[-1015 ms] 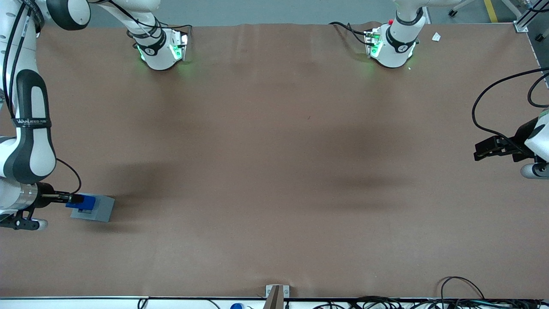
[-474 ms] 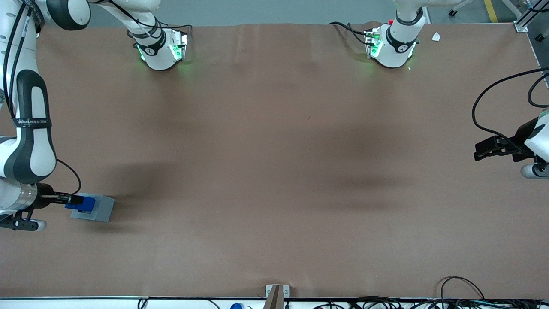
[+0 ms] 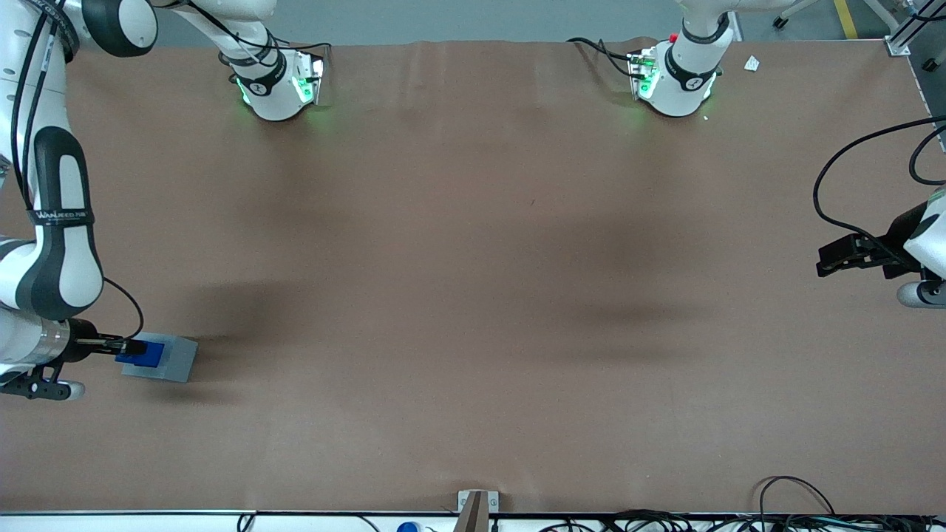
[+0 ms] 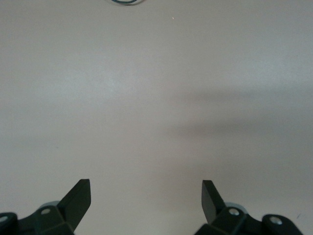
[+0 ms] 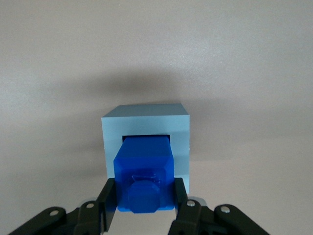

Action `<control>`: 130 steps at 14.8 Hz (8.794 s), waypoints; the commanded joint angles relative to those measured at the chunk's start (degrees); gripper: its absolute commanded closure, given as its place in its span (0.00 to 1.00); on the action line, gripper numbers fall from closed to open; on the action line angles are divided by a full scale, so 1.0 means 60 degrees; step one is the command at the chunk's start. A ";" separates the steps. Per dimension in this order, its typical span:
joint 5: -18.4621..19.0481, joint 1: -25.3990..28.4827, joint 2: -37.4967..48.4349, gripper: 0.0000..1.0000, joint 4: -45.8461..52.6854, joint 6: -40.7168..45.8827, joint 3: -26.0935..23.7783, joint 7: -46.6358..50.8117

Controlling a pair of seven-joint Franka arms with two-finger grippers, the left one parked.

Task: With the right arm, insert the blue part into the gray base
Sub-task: 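Lower the blue block into the recess of the gray base, then press the blue block down into the gray base with the right gripper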

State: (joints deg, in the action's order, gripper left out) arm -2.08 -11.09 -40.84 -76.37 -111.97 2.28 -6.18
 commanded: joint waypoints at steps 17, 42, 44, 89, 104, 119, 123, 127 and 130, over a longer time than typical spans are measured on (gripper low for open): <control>0.0113 -0.0129 -0.0312 0.98 -0.0134 -0.0469 -0.0117 -0.0010; 0.0083 -0.0144 -0.0341 0.88 -0.0134 -0.0909 -0.0117 0.0019; 0.0098 -0.0158 -0.0341 0.91 -0.0148 -0.0909 -0.0117 0.0005; 0.0084 -0.0056 -0.0620 0.90 -0.0251 -0.1510 -0.0146 -0.0361; 0.0113 -0.0056 -0.0590 0.91 -0.0222 -0.1509 -0.0146 -0.0405; 0.0098 -0.0071 -0.0590 0.61 -0.0236 -0.1553 -0.0146 -0.0435; 0.0098 -0.0071 -0.0590 0.57 -0.0236 -0.1554 -0.0146 -0.0449; 0.0113 -0.0071 -0.0605 0.46 -0.0236 -0.1554 -0.0146 -0.0449; 0.0113 -0.0071 -0.0605 0.42 -0.0236 -0.1554 -0.0131 -0.0449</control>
State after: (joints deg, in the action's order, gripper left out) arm -1.42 -11.18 -42.92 -77.82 -119.82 1.90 -8.25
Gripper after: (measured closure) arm 0.432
